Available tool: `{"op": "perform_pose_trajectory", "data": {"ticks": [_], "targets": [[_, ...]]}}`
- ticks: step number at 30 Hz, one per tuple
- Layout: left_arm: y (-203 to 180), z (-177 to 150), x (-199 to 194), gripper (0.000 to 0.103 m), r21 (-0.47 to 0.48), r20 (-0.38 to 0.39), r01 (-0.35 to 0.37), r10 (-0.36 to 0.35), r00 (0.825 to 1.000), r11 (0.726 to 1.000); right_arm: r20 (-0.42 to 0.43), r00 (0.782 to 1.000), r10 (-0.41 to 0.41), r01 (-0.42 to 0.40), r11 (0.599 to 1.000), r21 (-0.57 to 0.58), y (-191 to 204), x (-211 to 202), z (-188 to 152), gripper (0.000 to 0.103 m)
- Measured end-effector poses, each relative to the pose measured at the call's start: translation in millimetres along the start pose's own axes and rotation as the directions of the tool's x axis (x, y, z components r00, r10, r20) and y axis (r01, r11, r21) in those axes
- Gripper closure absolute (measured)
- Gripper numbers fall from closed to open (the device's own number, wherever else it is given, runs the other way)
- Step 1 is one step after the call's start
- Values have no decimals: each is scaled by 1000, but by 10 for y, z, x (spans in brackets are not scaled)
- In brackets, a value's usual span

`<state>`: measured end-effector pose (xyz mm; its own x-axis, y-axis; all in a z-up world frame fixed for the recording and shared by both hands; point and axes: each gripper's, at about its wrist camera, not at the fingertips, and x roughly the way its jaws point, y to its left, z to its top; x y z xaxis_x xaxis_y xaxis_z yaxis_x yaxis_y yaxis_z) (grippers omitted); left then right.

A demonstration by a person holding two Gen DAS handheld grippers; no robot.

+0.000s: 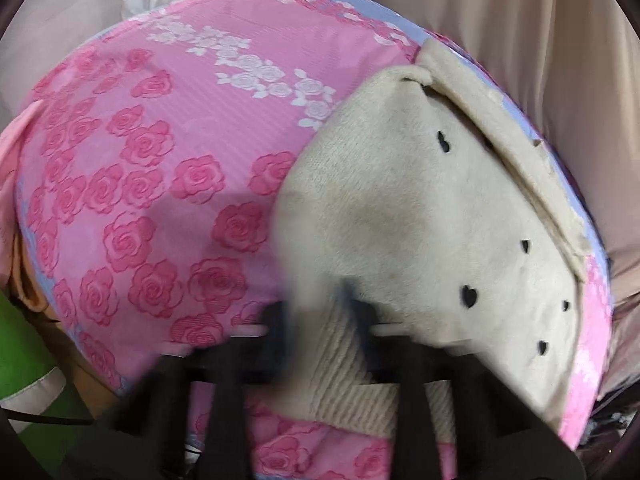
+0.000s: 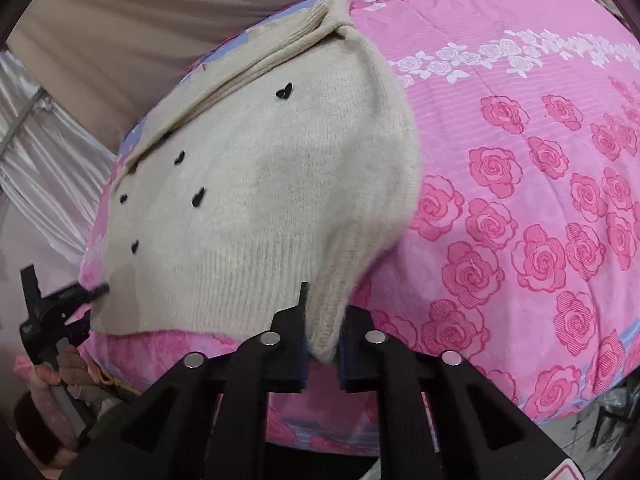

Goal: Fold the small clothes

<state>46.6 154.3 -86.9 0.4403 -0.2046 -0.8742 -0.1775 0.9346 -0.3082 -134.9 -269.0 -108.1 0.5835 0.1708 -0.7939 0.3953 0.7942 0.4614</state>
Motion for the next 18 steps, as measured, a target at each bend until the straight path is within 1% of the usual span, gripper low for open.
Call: {"op": "perform_pose_trajectory", "data": {"ticks": [2, 4, 8, 12, 17, 18], "targets": [[17, 11, -130, 96, -16, 15, 20, -20, 1000, 1000, 49, 999, 17, -17, 1000, -6, 29, -199, 28, 95], [4, -3, -323, 96, -1, 37, 36, -36, 999, 999, 85, 996, 31, -31, 1000, -2, 21, -399, 55, 96], [-54, -97, -610, 97, 46, 39, 59, -61, 997, 997, 112, 993, 34, -32, 999, -23, -3, -676, 91, 96], [-114, -260, -788, 98, 97, 10, 55, -56, 998, 994, 91, 996, 7, -1, 998, -63, -41, -803, 7, 97], [-124, -531, -909, 98, 132, -49, 27, -21, 999, 991, 13, 999, -36, 37, 996, -83, -192, -894, -227, 97], [-119, -573, -929, 98, 139, -58, 20, -12, 998, 990, -14, 999, -44, 43, 995, -88, -229, -931, -283, 97]]}}
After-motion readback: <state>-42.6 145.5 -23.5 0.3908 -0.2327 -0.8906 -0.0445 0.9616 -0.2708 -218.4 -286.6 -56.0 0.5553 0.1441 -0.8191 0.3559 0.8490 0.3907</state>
